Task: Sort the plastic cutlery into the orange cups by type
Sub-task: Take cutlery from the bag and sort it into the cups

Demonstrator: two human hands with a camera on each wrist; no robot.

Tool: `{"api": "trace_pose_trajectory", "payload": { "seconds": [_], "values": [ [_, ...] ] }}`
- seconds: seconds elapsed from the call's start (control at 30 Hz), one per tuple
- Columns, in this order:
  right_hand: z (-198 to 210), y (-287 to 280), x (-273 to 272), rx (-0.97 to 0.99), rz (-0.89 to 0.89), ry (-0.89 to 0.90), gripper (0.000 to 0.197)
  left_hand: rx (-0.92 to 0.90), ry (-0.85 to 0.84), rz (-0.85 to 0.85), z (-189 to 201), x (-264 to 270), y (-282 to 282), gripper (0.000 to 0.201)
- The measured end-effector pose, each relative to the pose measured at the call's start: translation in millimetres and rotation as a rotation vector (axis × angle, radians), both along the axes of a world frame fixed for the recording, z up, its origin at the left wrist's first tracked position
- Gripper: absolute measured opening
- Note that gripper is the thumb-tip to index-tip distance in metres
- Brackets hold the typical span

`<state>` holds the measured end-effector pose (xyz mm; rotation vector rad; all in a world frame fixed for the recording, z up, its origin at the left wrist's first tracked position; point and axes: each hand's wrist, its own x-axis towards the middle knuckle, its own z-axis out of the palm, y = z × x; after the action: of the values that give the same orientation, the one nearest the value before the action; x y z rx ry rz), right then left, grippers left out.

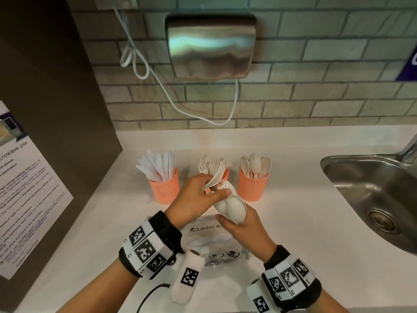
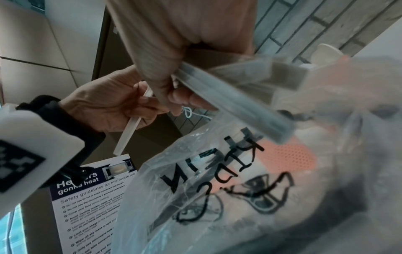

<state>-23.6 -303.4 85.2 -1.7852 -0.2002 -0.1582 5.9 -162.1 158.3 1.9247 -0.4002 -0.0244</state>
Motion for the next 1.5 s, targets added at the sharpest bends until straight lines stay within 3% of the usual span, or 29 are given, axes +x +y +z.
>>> {"api": "trace_pose_trajectory", "payload": {
  "seconds": [0.2,0.33,0.47,0.63,0.77,0.93,1.03,1.17,1.33,1.4,1.5],
  "values": [
    [4,1,3,0.042,-0.029,0.022,0.031,-0.228,0.125,0.004,6,-1,-7,0.014],
    [4,0,2,0.016,-0.025,0.022,0.034,-0.299,0.138,0.079,1,-1,-11,0.017],
    [3,-1,-1,0.034,0.014,0.095,0.025,-0.351,0.092,0.166,8,3,-11,0.019],
    [4,0,-3,0.090,0.037,0.166,0.018,-0.308,0.072,0.121,13,1,-13,0.007],
    [9,2,-4,0.092,0.037,0.189,0.017,-0.290,0.117,0.122,1,-3,-18,0.021],
    [17,3,-7,0.133,0.077,0.278,0.014,-0.385,0.075,0.145,9,1,-19,0.011],
    [18,3,-7,0.158,0.112,0.318,0.016,-0.301,0.073,0.109,3,8,-17,0.010],
    [19,2,-7,0.181,0.165,0.361,0.019,-0.300,0.064,0.123,5,11,-17,0.027],
    [23,-8,-2,0.327,0.297,0.431,0.029,-0.543,0.015,0.246,23,24,-6,0.029],
    [23,-13,-1,0.463,0.366,0.489,0.032,-0.621,-0.059,0.311,30,32,4,0.025],
    [23,-20,2,0.749,0.526,0.579,0.036,-0.684,-0.037,0.302,41,34,16,0.018]
  ]
}}
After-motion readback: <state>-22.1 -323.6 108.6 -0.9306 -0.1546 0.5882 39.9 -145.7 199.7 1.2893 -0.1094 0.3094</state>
